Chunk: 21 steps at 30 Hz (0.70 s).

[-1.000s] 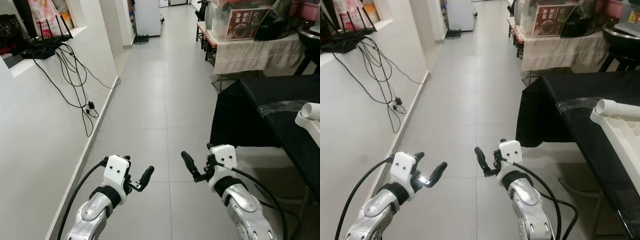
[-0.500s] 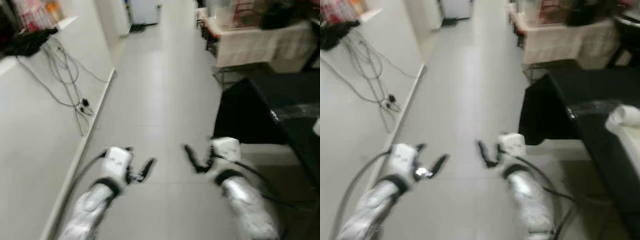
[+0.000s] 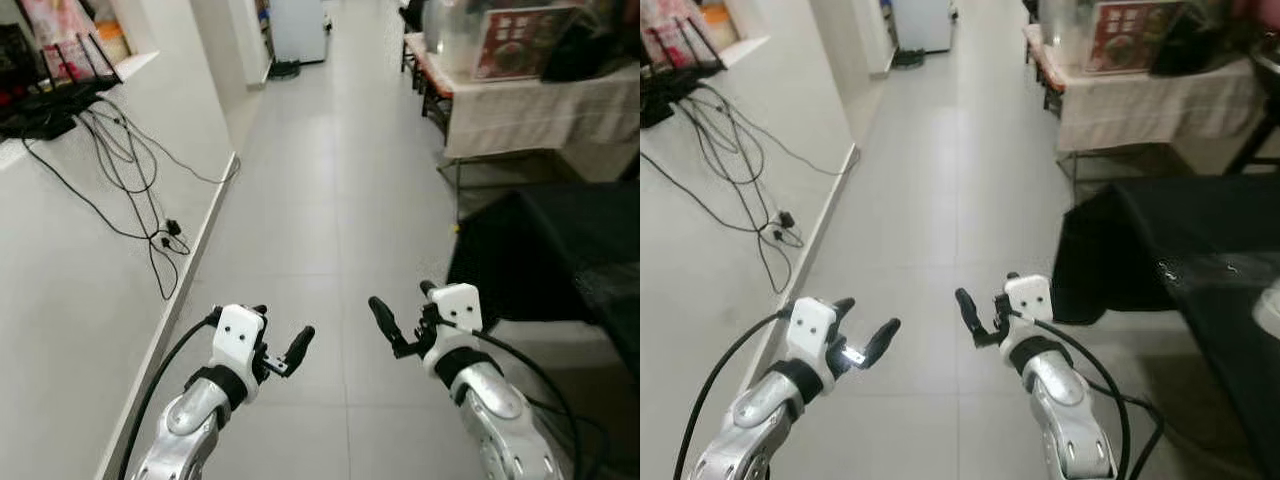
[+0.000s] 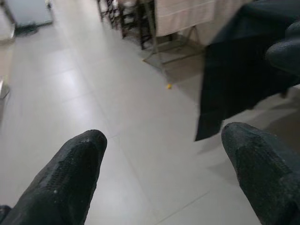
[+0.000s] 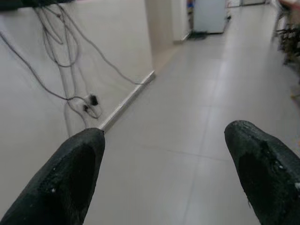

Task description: Building children table

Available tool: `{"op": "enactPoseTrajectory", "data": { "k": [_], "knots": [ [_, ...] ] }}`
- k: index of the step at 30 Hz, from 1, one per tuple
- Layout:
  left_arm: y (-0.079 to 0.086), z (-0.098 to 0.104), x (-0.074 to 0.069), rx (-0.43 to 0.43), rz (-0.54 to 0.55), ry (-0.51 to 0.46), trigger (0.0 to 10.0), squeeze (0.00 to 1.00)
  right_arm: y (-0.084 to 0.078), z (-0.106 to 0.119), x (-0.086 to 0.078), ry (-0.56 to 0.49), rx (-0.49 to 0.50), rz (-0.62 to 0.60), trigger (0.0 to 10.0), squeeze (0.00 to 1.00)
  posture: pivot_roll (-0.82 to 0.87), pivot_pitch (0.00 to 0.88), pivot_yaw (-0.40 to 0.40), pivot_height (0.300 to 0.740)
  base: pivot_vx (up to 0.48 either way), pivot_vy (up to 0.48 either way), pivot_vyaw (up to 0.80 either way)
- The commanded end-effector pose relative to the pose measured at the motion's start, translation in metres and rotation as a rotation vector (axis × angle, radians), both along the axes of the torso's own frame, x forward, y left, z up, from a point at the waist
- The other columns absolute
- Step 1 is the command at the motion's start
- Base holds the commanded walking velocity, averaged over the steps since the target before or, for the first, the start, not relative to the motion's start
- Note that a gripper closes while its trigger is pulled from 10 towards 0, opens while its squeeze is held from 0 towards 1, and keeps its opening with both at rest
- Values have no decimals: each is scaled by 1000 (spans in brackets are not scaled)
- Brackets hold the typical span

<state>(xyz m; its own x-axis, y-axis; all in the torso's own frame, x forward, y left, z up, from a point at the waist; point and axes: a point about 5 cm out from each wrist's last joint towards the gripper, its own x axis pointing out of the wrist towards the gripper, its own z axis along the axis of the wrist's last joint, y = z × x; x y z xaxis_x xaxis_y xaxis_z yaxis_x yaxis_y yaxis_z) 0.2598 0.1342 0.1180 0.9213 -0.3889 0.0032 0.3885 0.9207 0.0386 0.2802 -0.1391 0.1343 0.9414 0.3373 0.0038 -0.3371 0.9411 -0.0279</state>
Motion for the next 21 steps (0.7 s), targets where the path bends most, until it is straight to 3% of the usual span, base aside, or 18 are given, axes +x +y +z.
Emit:
{"op": "enactPoseTrajectory", "data": {
  "k": [1,21],
  "knots": [
    [-2,1,1,0,-7,-1,10000,0,-5,-5,-2,19,-7,-16,10000,0,-80,112,60,740,326,0,0],
    [-1,1,1,4,-12,1,10000,0,-4,-5,-2,19,-1,-15,10000,0,-81,112,66,740,323,0,0]
  ]
}}
